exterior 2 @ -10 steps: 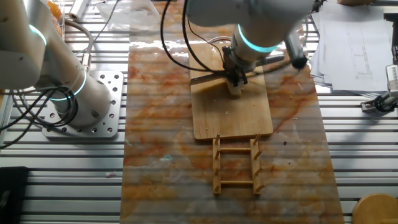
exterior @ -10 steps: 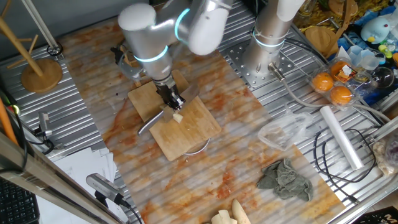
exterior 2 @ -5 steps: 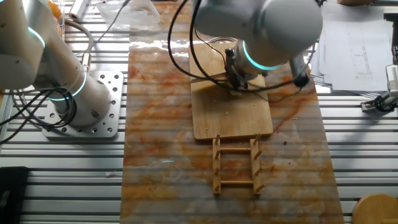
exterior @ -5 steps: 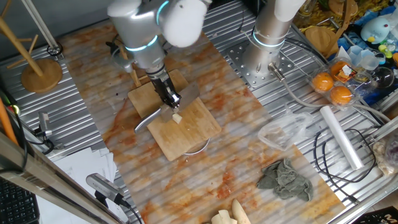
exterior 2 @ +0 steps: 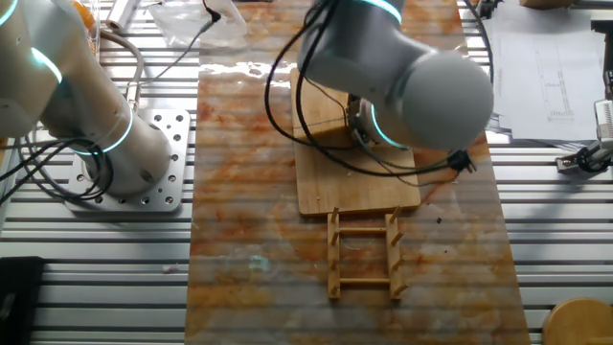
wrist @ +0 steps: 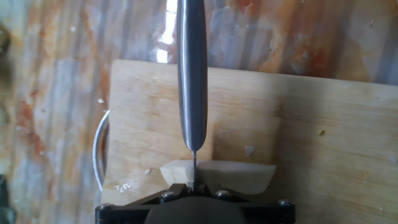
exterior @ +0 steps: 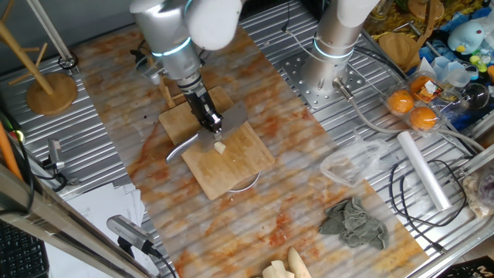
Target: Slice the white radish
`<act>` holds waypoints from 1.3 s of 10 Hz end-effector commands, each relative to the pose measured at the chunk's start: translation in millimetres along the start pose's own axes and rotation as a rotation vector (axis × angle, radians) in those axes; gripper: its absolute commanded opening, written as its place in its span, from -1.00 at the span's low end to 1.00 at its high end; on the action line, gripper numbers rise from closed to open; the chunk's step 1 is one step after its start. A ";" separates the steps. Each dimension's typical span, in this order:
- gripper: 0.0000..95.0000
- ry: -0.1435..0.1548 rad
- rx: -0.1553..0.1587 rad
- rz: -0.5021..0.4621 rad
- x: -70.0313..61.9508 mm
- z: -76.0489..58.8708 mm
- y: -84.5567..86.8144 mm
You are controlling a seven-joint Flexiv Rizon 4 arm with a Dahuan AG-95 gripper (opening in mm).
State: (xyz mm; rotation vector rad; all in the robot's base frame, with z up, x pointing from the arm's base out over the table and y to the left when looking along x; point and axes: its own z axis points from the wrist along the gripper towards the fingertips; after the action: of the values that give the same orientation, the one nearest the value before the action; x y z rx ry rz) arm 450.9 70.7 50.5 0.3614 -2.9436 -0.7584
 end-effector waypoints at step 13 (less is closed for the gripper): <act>-1.00 0.085 0.342 -0.013 -6.4 -14.3 18.5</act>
State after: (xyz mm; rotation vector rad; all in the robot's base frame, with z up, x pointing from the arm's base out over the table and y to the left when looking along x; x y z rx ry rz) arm 454.7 81.9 69.8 0.4313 -2.9879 -0.2500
